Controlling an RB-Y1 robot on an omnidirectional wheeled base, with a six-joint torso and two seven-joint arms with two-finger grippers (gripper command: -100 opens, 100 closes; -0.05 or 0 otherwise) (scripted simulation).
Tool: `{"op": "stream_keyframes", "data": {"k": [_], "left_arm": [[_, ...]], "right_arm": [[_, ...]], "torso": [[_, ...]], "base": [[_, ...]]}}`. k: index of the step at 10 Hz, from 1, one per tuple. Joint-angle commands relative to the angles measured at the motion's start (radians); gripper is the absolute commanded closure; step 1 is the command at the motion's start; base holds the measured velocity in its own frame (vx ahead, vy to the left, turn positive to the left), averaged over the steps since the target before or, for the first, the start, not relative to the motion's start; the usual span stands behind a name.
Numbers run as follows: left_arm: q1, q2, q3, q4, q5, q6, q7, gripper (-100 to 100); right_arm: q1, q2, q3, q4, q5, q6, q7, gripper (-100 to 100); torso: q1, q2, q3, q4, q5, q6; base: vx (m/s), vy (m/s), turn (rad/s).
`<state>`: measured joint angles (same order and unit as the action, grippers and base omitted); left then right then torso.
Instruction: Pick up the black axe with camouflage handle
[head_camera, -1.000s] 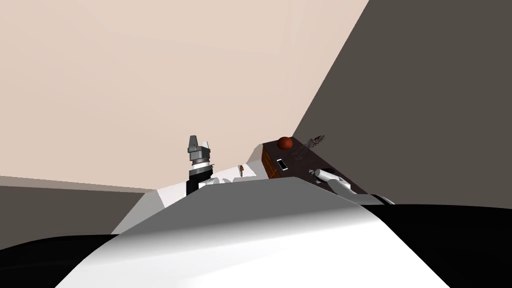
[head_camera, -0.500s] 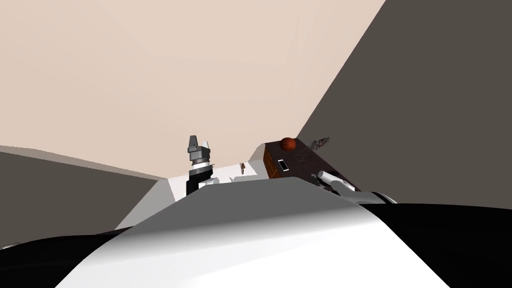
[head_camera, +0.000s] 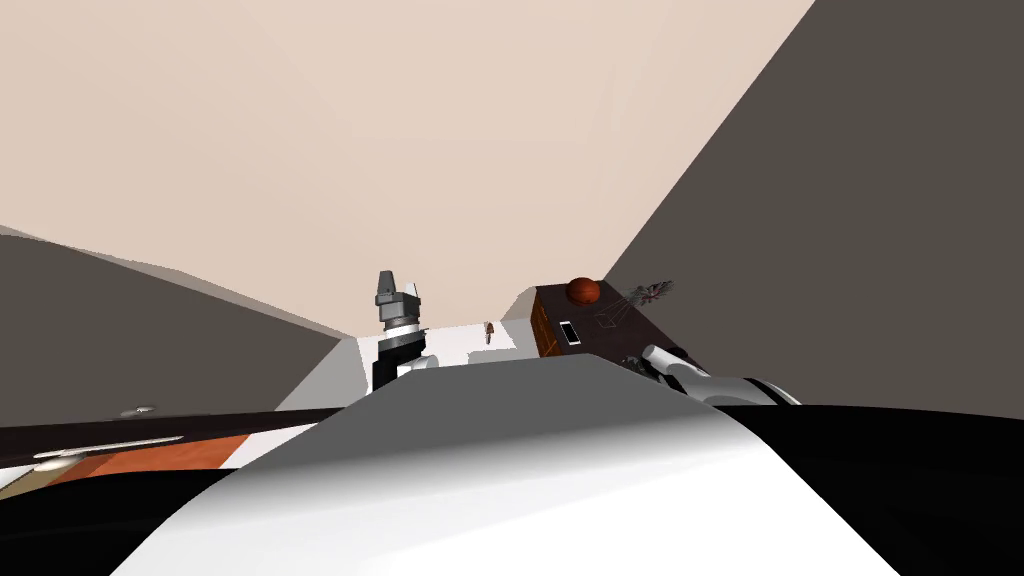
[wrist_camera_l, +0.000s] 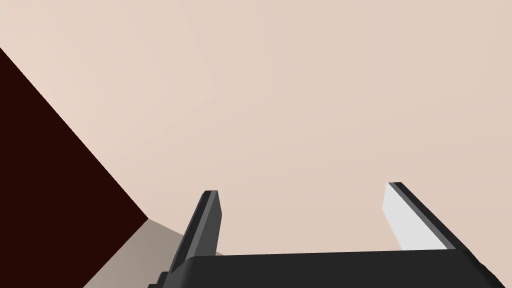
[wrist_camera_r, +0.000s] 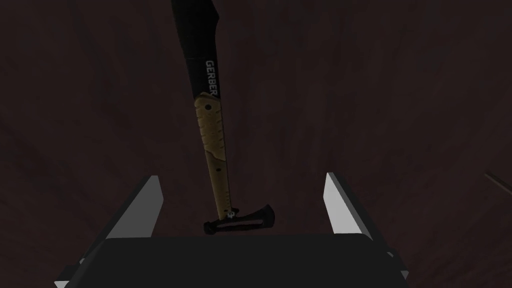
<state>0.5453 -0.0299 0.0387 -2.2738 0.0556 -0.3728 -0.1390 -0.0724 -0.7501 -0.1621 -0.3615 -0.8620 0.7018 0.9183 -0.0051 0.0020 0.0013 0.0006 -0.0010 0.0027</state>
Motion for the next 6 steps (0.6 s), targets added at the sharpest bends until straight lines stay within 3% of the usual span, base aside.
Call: {"op": "stream_keyframes", "data": {"k": [1, 5, 6], "left_arm": [[0.000, 0.000, 0.000, 0.000, 0.000, 0.000, 0.000, 0], [0.000, 0.000, 0.000, 0.000, 0.000, 0.000, 0.000, 0], [0.000, 0.000, 0.000, 0.000, 0.000, 0.000, 0.000, 0]], "right_arm": [[0.026, 0.001, 0.002, -0.036, 0.006, 0.024, -0.023, -100], [0.017, 0.000, -0.002, -0.002, -0.006, 0.038, -0.011, -100], [0.016, 0.000, -0.002, 0.003, -0.007, 0.037, -0.006, 0]], "torso": [[0.000, 0.000, 0.000, 0.000, 0.000, 0.000], [0.002, -0.002, -0.001, 0.000, 0.000, 0.000], [0.003, -0.002, -0.001, -0.001, 0.000, 0.001]], "base": [[-0.033, -0.038, 0.078], [-0.017, -0.016, 0.060], [0.000, 0.000, 0.000]]}}
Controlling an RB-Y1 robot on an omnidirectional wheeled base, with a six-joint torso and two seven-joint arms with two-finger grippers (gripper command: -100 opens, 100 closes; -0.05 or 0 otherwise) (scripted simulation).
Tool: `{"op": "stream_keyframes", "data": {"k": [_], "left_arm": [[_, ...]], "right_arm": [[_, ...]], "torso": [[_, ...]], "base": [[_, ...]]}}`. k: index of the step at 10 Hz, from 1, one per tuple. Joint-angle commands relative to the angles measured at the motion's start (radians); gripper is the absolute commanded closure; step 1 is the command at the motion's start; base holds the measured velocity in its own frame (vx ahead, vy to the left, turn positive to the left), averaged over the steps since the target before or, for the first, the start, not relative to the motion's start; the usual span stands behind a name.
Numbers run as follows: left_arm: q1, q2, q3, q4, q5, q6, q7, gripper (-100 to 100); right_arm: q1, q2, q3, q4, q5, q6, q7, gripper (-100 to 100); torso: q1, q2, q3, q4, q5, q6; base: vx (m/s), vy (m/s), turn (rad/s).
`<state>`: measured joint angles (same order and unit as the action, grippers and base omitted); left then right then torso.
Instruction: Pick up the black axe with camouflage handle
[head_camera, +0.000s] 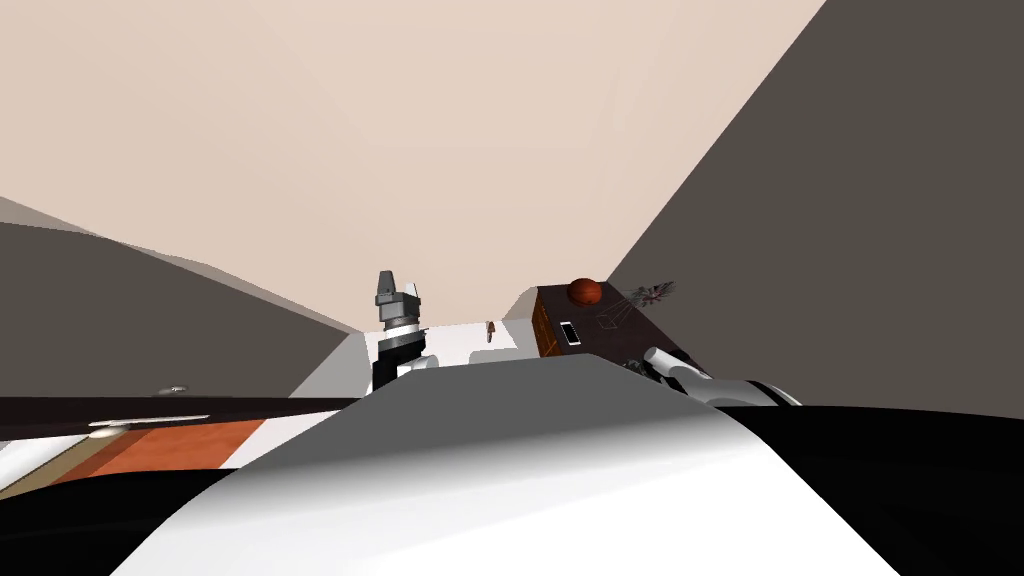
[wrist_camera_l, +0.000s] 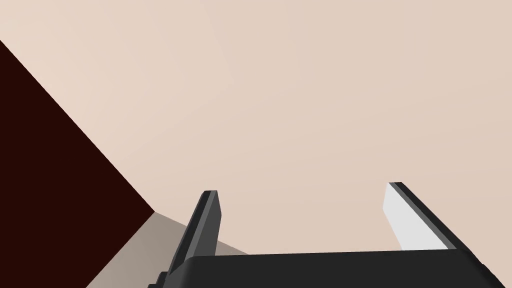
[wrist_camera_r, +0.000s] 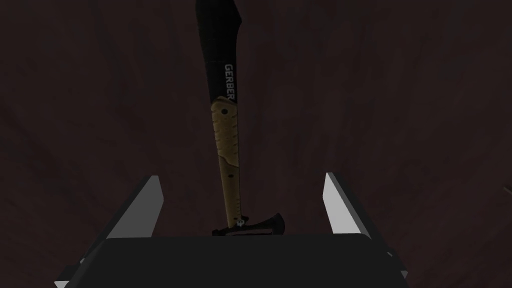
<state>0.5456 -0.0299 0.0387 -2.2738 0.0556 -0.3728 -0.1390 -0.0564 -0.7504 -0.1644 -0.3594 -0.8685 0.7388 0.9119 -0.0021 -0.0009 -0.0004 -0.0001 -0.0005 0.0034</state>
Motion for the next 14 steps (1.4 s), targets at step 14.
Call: {"op": "stream_keyframes", "data": {"k": [14], "left_arm": [[0.000, 0.000, 0.000, 0.000, 0.000, 0.000, 0.000, 0]], "right_arm": [[-0.052, 0.070, -0.001, 0.044, 0.053, -0.072, 0.108, -100]], "torso": [[0.001, -0.002, -0.001, 0.000, 0.000, 0.000]], "base": [[0.038, 0.005, -0.101]]}}
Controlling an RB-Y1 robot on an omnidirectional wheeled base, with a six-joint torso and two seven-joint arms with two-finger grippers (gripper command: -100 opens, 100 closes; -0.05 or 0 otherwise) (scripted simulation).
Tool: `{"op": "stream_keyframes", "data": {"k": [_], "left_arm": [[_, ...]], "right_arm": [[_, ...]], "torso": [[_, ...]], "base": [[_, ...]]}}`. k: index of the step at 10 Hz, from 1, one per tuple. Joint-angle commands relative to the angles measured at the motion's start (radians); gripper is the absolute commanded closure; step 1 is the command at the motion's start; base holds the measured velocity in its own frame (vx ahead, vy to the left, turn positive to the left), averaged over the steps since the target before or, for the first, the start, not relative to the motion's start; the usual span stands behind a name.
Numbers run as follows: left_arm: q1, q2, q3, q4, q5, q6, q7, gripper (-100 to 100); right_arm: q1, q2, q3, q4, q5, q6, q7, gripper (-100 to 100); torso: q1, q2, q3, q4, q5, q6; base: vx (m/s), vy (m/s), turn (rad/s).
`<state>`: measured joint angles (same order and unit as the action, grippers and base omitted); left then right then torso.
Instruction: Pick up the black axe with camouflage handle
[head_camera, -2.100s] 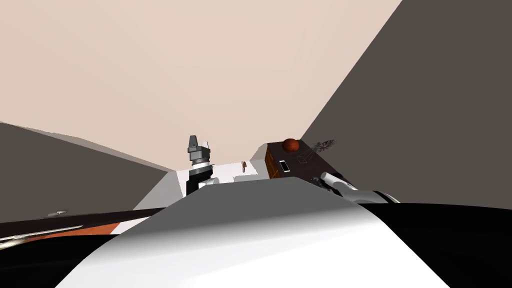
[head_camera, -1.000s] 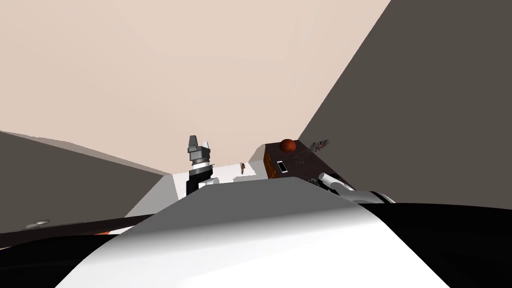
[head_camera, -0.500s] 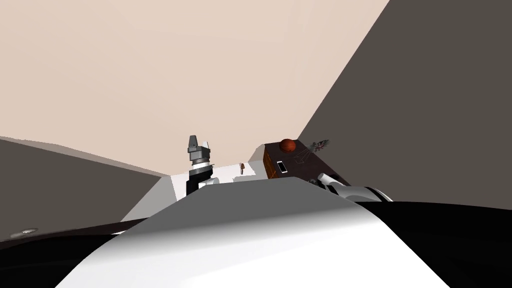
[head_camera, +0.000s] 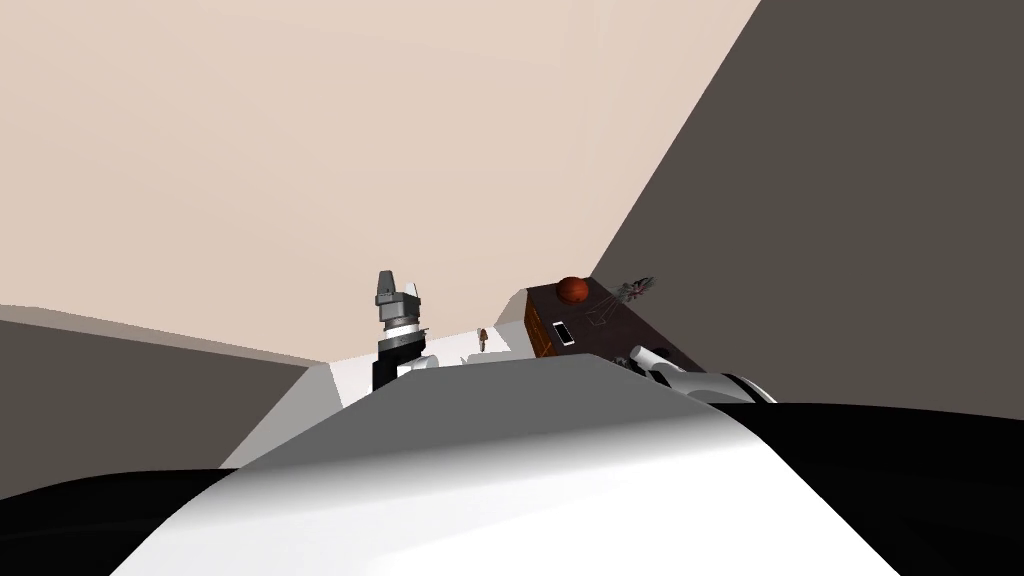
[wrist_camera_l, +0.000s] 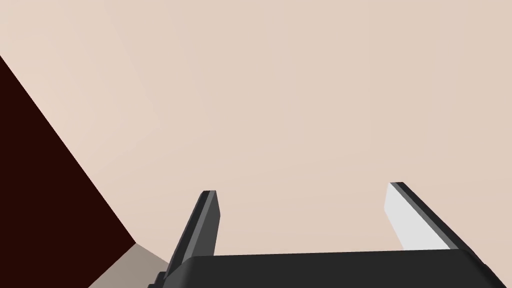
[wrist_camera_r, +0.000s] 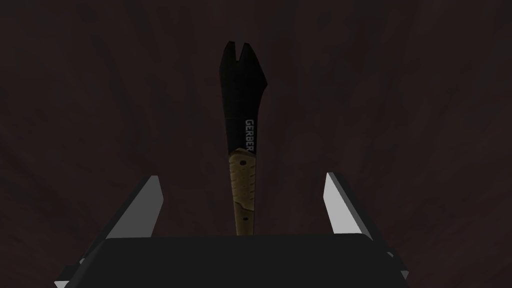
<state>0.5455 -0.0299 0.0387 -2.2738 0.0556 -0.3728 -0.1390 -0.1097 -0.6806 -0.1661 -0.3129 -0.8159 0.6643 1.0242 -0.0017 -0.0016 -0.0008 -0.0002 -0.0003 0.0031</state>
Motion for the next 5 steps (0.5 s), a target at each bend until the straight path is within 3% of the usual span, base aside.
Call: {"op": "stream_keyframes", "data": {"k": [1, 5], "left_arm": [[0.000, 0.000, 0.000, 0.000, 0.000, 0.000, 0.000, 0], [0.000, 0.000, 0.000, 0.000, 0.000, 0.000, 0.000, 0]], "right_arm": [[0.000, 0.000, 0.000, 0.000, 0.000, 0.000, 0.000, 100], [0.000, 0.000, 0.000, 0.000, 0.000, 0.000, -0.001, 100]], "torso": [[0.000, 0.000, 0.000, 0.000, 0.000, 0.000], [-0.001, 0.001, 0.000, 0.000, 0.000, 0.000]], "base": [[0.000, 0.000, 0.000], [0.000, 0.000, 0.000]]}}
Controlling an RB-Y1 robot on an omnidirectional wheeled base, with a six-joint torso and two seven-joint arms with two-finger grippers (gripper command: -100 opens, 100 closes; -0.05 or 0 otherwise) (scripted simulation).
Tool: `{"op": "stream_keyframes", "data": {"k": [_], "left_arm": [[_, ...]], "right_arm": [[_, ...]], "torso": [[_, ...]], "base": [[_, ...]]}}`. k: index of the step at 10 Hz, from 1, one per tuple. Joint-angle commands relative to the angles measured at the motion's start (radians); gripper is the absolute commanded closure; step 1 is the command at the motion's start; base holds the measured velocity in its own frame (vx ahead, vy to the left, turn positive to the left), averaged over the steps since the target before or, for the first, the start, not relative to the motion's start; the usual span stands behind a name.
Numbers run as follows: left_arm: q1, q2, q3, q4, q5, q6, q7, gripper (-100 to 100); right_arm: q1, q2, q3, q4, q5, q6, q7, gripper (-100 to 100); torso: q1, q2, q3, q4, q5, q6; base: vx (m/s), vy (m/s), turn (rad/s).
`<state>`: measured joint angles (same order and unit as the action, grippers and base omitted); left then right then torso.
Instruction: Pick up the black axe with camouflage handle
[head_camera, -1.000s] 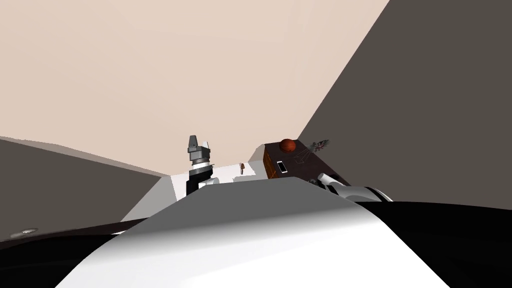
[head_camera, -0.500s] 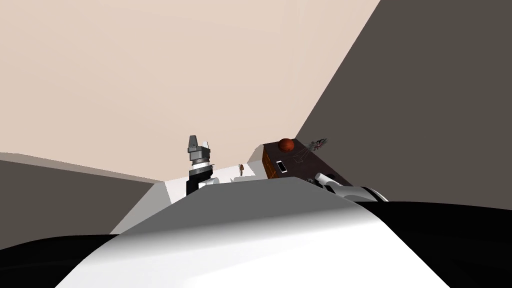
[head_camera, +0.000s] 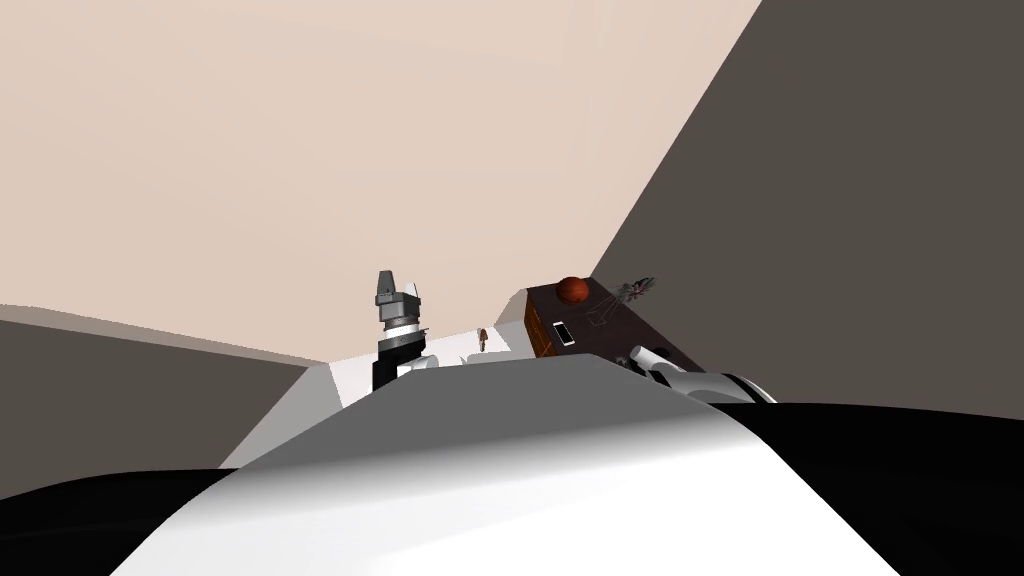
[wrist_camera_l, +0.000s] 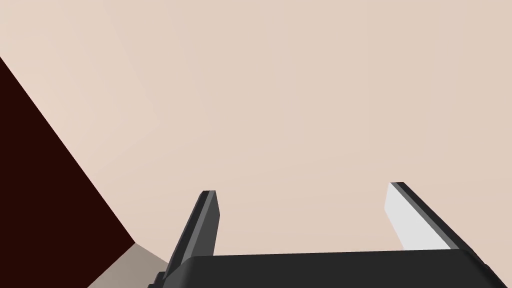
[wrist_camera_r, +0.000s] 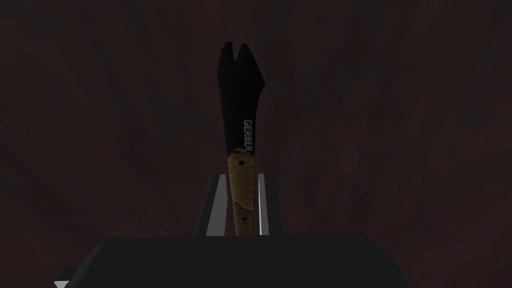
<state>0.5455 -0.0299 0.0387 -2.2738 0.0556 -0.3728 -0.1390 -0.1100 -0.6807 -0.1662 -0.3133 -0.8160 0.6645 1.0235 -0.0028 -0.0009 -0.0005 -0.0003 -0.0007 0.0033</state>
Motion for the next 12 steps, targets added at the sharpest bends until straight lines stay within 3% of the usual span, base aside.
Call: {"op": "stream_keyframes", "data": {"k": [1, 2, 4, 9, 11, 12], "left_arm": [[0.000, 0.000, 0.000, 0.000, 0.000, 0.000, 0.000, 0], [0.000, 0.000, 0.000, 0.000, 0.000, 0.000, 0.000, 0], [0.000, 0.000, 0.000, 0.000, 0.000, 0.000, 0.000, 0], [0.000, 0.000, 0.000, 0.000, 0.000, 0.000, 0.000, 0], [0.000, 0.000, 0.000, 0.000, 0.000, 0.000, 0.000, 0], [0.000, 0.000, 0.000, 0.000, 0.000, 0.000, 0.000, 0]], "right_arm": [[0.000, 0.000, 0.000, 0.000, 0.000, 0.000, 0.000, 0], [0.019, -0.020, 0.001, -0.019, -0.014, 0.024, -0.037, 100], [0.019, -0.020, 0.001, -0.019, -0.014, 0.024, -0.037, 100], [0.049, -0.063, 0.002, -0.042, -0.047, 0.067, -0.101, 100], [0.039, -0.062, 0.000, -0.023, -0.050, 0.059, -0.084, 100], [0.040, -0.062, 0.000, -0.025, -0.050, 0.060, -0.087, 0]], "torso": [[0.000, 0.000, 0.000, 0.000, 0.000, 0.000], [0.000, 0.000, 0.000, 0.000, 0.000, 0.000], [-0.005, 0.001, 0.001, 0.000, 0.000, 0.000], [0.002, 0.006, 0.003, 0.001, 0.000, -0.001], [0.001, 0.004, 0.002, 0.001, 0.000, 0.001], [0.000, 0.002, 0.001, 0.001, 0.000, 0.001]], "base": [[0.000, 0.000, 0.000], [-0.024, -0.053, 0.275], [-0.017, -0.049, 0.122], [-0.074, 0.011, 0.149], [-0.028, 0.009, 0.011], [0.000, 0.000, 0.000]]}}
